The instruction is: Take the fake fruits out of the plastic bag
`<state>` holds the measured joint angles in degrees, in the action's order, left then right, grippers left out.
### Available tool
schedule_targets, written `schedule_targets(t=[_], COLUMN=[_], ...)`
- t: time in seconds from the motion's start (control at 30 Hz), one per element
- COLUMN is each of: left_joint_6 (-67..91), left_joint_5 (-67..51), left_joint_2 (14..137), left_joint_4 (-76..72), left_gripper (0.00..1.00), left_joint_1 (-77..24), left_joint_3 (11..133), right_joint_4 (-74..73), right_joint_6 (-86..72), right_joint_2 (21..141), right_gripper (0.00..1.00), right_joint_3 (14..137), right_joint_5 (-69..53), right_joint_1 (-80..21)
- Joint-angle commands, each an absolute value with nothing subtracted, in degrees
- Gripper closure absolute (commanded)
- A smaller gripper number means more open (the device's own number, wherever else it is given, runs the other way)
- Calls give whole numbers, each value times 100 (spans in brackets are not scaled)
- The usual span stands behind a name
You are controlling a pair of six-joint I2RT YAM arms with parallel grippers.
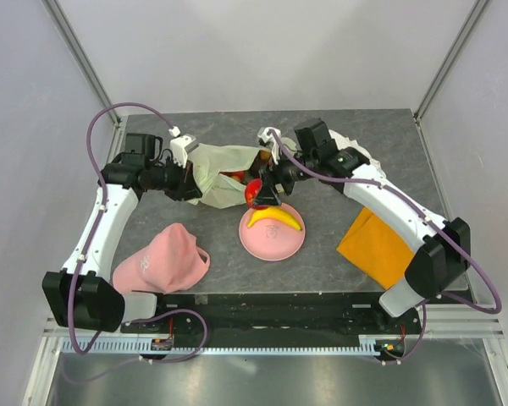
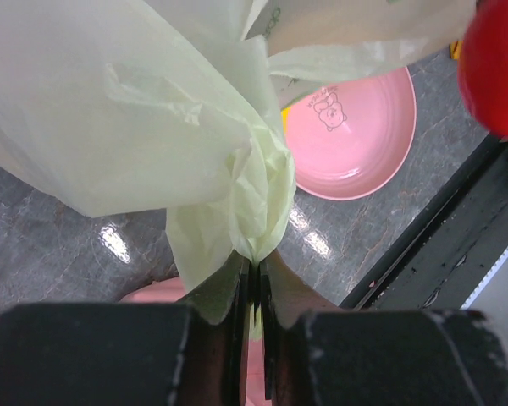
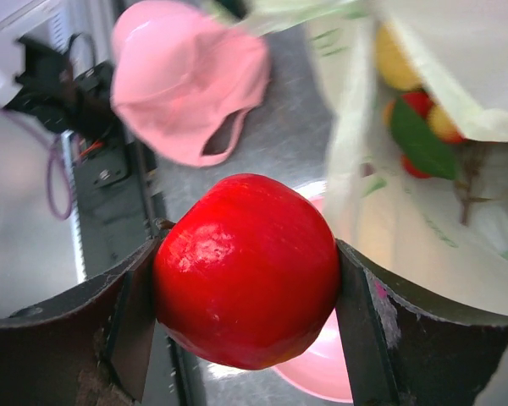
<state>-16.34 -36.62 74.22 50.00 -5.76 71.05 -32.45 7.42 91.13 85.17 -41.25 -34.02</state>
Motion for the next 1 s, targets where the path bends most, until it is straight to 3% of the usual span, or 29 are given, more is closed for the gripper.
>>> schedule_targets(t=[0.0,0.3,0.67,0.97], left_joint_6=[-1345,-1371,-1239,-1266], left_joint_5=[-3744,-3481,-3718,-3735], left_joint_2=[7198,6865,6891,7075], left_joint_4=[4737,4816,4790,4773], left_gripper=[87,87,87,87], left_joint_1=[-598,-598,-589,-589], left_joint_3=[7260,7225,7137,7181], right_joint_4=[-3033,-2752,-2241,-2232], right_joint_6=[896,1100,1072,1125], right_joint_2=[8719,9702,10660,11100], right_gripper=[49,51,49,36], right_joint_3=[8034,7287,7418,7532], right_joint_5=[-4596,-4518,-4245,-4078], right_joint_1=[-3770,-4096,-4087,-4078])
